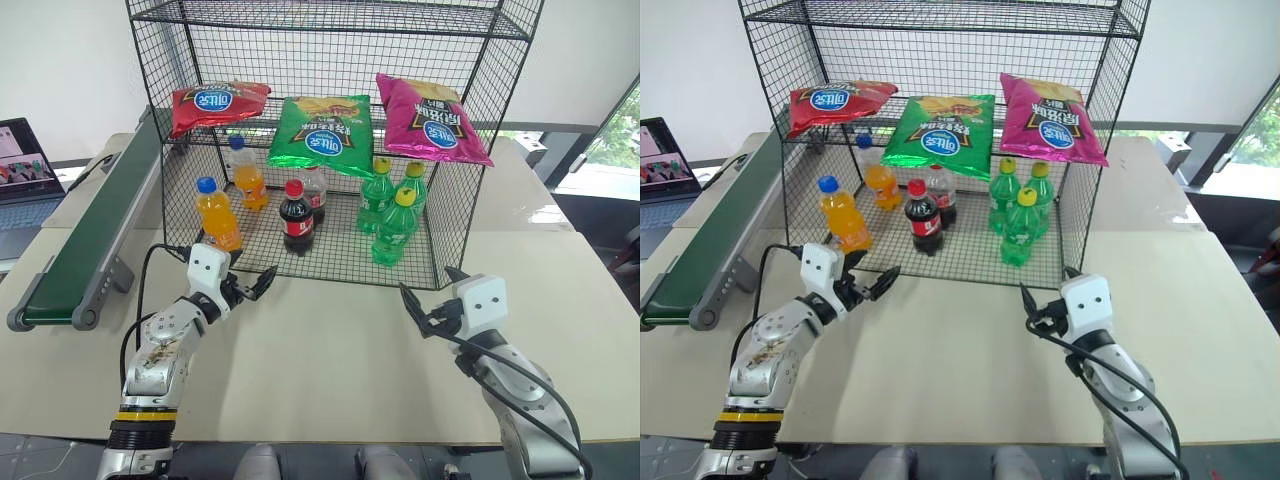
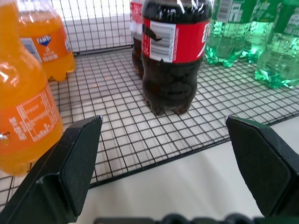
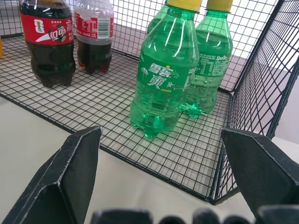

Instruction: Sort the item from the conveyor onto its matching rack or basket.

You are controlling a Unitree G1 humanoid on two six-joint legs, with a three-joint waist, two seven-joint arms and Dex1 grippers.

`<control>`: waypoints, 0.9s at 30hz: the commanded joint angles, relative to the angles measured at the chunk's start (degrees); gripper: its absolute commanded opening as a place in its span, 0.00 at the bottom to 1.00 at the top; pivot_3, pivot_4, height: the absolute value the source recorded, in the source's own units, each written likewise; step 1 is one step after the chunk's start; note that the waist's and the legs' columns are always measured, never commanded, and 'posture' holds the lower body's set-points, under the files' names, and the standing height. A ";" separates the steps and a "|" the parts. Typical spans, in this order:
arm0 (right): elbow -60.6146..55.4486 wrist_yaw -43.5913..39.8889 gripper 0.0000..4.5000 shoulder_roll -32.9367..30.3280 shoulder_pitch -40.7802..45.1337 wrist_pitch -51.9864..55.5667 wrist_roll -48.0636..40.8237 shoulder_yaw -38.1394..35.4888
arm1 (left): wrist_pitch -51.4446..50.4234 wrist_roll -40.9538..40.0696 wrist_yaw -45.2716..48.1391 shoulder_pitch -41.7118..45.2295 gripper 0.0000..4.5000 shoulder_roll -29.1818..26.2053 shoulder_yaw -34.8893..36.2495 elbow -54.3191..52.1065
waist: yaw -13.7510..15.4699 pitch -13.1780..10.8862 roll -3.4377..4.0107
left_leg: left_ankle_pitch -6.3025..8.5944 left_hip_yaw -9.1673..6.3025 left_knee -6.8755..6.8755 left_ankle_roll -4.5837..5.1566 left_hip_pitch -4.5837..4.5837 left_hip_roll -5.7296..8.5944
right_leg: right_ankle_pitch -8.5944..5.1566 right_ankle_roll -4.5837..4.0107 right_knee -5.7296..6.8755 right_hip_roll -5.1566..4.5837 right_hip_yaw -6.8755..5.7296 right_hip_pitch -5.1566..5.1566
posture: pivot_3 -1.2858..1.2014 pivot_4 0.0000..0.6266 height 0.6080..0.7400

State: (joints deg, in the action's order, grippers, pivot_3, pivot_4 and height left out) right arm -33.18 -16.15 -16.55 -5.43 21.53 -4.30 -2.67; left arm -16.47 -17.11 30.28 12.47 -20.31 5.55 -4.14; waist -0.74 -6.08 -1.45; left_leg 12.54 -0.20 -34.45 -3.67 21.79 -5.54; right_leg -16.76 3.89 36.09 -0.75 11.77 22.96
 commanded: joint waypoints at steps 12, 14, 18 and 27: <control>-2.00 1.22 0.99 0.36 0.75 -0.84 -0.50 -0.71 | 1.22 -0.11 0.55 2.12 1.00 -0.28 0.05 -0.03 | -0.05 0.00 0.00 | 0.00 -0.01 -0.01 0.00 0.00 0.00 | 0.00 0.00 0.00 0.00 0.00 0.00 | 0.52 0.24 1.00; -1.79 1.17 0.99 0.27 0.54 -1.19 -0.47 -0.90 | 1.42 0.12 0.49 2.19 1.00 -0.15 -0.10 0.25 | -0.05 0.00 0.00 | 0.00 0.00 -0.01 0.00 0.00 0.00 | 0.00 0.00 0.00 0.00 0.00 0.00 | 0.52 0.24 1.00; -1.91 1.64 0.99 0.40 0.39 -1.10 -0.22 -1.09 | 1.50 0.12 0.64 2.56 1.00 0.07 -0.44 0.49 | -0.03 0.00 0.00 | 0.00 -0.01 -0.02 0.00 0.00 0.00 | 0.00 0.00 0.00 0.00 0.00 -0.01 | 0.52 0.24 1.00; -2.00 2.41 0.99 0.25 0.51 -0.93 0.04 -0.95 | 2.59 0.34 1.51 3.77 1.00 0.11 -1.16 2.53 | -0.04 0.00 0.00 | 0.00 -0.01 -0.02 0.00 0.00 0.00 | 0.00 0.00 0.00 0.00 0.00 0.00 | 0.52 0.24 1.00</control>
State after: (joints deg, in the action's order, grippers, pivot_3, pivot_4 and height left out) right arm -33.18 -14.28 -16.29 -5.38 21.52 -4.36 -2.93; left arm -15.15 -16.85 31.27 15.24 -20.11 4.39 -1.26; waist -0.78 -6.08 -1.44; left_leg 12.54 -0.21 -34.47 -3.67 21.79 -5.54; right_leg -16.76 3.89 36.10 -0.75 11.77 22.96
